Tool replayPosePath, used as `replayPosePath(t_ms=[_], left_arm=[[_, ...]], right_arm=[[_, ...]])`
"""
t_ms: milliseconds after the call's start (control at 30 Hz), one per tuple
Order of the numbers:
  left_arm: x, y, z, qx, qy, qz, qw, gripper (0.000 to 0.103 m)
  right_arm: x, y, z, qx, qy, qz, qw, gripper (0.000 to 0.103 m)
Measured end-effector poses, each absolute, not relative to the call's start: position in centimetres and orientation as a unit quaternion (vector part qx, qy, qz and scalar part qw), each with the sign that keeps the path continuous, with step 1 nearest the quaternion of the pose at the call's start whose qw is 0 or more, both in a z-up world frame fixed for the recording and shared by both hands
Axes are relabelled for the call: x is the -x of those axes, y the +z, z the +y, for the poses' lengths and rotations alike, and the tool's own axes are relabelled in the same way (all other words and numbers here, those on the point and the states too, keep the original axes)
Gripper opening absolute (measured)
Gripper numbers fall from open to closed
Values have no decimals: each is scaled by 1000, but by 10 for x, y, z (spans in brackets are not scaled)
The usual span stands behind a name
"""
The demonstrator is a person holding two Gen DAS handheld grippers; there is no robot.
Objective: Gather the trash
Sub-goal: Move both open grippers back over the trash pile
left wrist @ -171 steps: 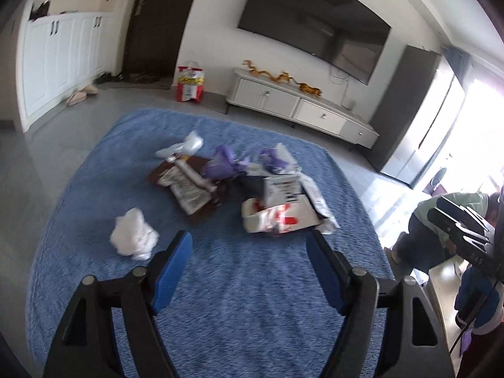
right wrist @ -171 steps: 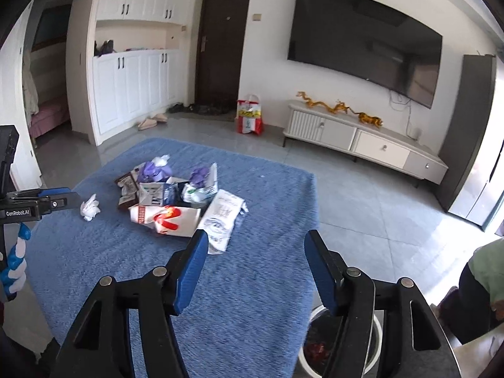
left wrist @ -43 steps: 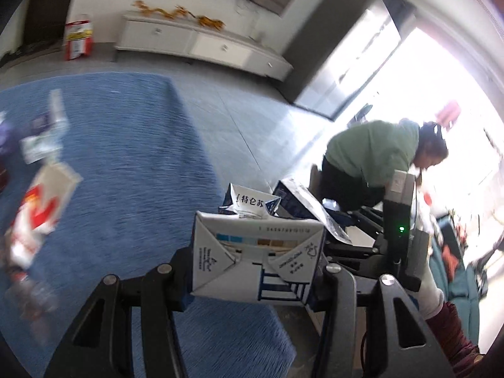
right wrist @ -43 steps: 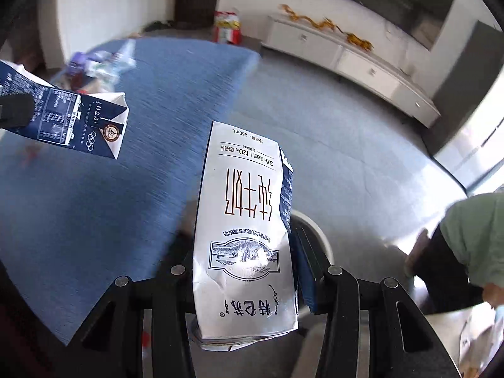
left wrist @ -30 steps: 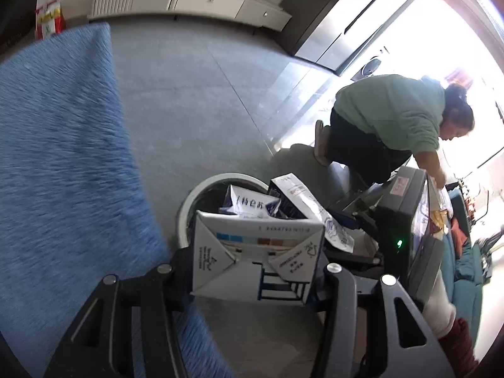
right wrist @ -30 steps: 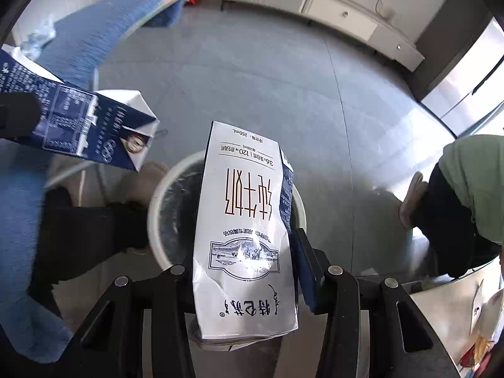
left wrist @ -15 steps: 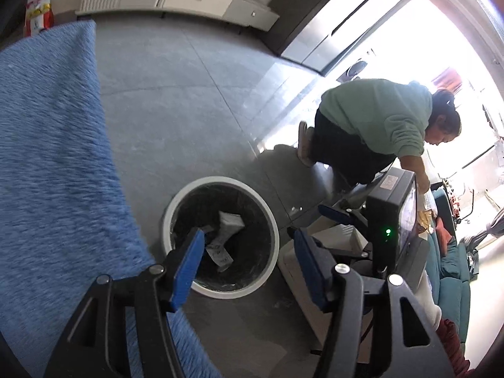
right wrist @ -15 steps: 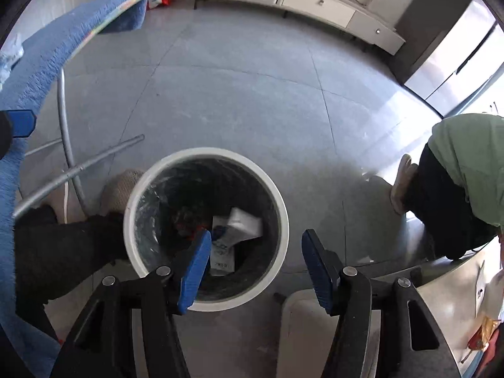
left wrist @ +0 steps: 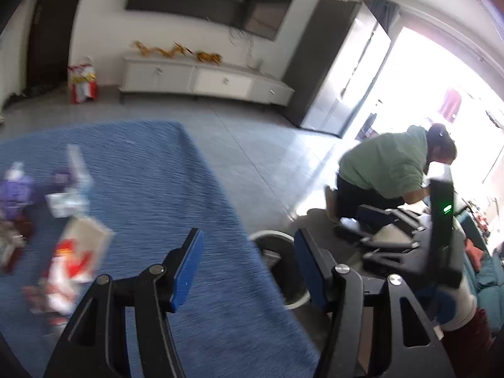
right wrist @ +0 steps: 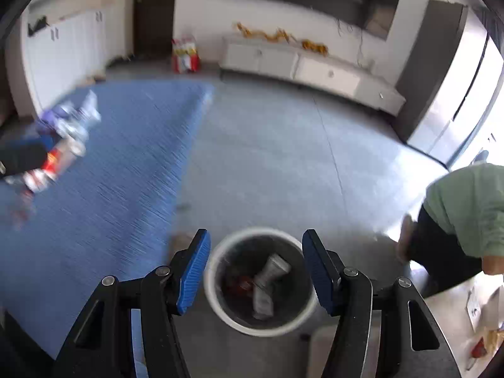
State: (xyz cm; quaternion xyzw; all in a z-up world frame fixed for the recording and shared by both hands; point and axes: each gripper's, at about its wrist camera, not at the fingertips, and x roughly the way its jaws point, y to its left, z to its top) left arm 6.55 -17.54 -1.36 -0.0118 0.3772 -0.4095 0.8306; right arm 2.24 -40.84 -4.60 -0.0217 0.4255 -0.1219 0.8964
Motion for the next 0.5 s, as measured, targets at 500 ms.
replayPosePath(t_ms=[500], left_arm=[[-100,-21,58,54,-235,337,910,64]], right_arm=[[-70,-2,-266,34,-18,369,929,64]])
